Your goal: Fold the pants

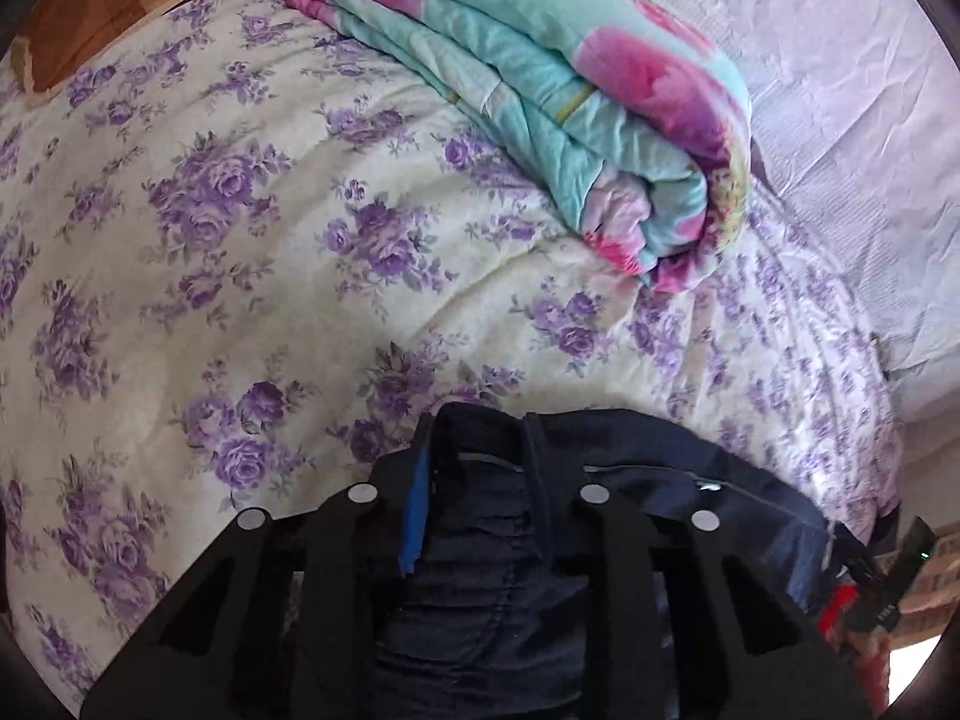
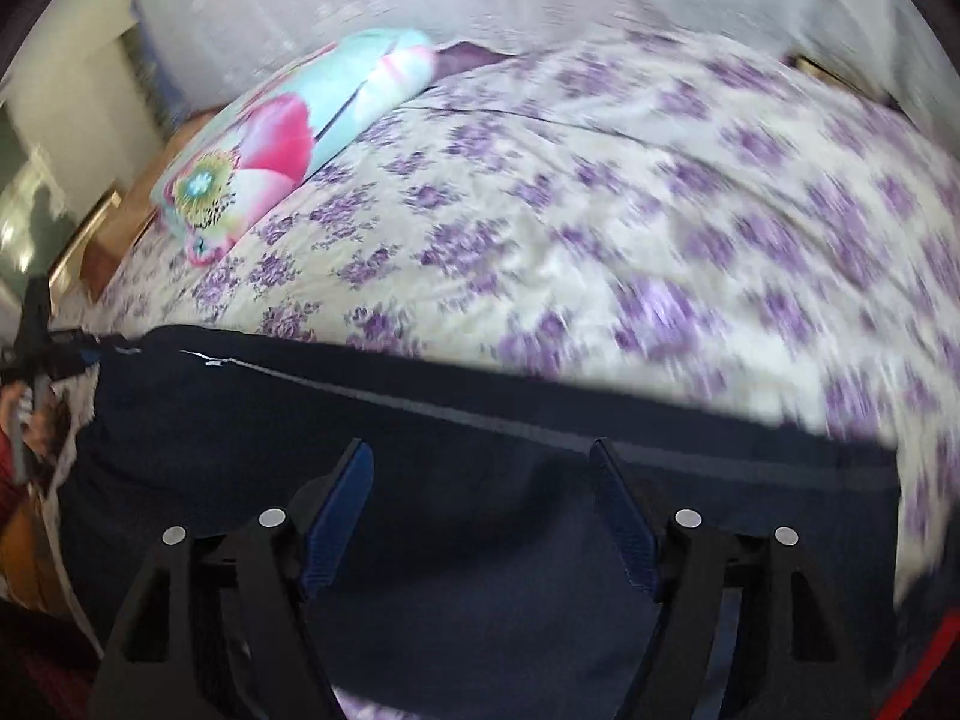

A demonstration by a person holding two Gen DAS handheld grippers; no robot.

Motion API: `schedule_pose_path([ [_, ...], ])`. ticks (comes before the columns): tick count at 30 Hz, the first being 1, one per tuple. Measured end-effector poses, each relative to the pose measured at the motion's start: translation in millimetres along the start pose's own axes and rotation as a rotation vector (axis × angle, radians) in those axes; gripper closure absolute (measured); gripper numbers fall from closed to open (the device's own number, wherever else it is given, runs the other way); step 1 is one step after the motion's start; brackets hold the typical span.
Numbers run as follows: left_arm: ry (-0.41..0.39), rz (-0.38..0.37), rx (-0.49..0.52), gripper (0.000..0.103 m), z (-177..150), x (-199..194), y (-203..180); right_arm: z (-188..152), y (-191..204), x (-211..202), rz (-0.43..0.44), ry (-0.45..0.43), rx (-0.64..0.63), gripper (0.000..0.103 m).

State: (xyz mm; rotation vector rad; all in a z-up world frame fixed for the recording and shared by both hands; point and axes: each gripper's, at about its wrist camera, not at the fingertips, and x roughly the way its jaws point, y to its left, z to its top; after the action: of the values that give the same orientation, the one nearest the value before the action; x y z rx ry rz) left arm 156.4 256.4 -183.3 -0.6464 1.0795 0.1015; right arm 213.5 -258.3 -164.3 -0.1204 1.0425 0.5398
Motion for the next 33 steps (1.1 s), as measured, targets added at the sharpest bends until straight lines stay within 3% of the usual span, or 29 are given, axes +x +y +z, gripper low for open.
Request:
schedule_pose_path([
  [1, 0.001, -0.005, -0.01, 0.078, 1.3, -2.7, 2.2, 8.7, 0.8, 8.5, -0.014, -0.037, 0.02, 0.028],
  [3, -0.003, 0.005, -0.016, 0.078, 1.7, -2.9, 0.8, 25.1, 5.2, 31.2, -0.009, 0.002, -0.091, 0.028],
  [8, -0.015, 0.036, -0.006, 0.079, 0.4, -3.5, -6.3, 32.6, 10.5, 77.2, -0.024, 0.167, -0.262, 0.032],
  [11, -0.012, 0.015, -0.031, 0.079, 1.7, -5.0, -1.6, 25.7, 10.9, 73.7, 0.021, 0.185, -0.222, 0.075],
  [13, -0.013, 0.011, -0.036, 0.079, 1.0, -5.4, -0.7, 19.4, 18.7, 53.3, -0.016, 0.151, -0.224, 0.092],
  [20, -0.049, -0.051, -0.023, 0.08, -7.6, -32.9, -4.7, -31.5, 70.3, -50.6, -0.02, 0.007, -0.17, 0.096],
  [24, -0.077, -0.113, -0.017, 0.08, -29.2, -63.9, 2.0, -89.8, 117.3, -97.4, -0.018, -0.038, -0.119, 0.096],
  [29, -0.089, -0.146, -0.046, 0.077, -68.9, -100.8, 27.8, -164.5, 149.9, -124.9, 0.015, -0.036, 0.029, 0.096],
  [30, -0.074, -0.144, -0.065, 0.074, -79.5, -106.3, 36.6, -179.5, 154.2, -126.9, 0.02, -0.024, 0.055, 0.096],
  [33, 0.0, -0.122, -0.155, 0.042, -111.1, -109.4, 60.2, -210.0, 160.5, -128.1, 0.026, 0.0, 0.119, 0.096],
])
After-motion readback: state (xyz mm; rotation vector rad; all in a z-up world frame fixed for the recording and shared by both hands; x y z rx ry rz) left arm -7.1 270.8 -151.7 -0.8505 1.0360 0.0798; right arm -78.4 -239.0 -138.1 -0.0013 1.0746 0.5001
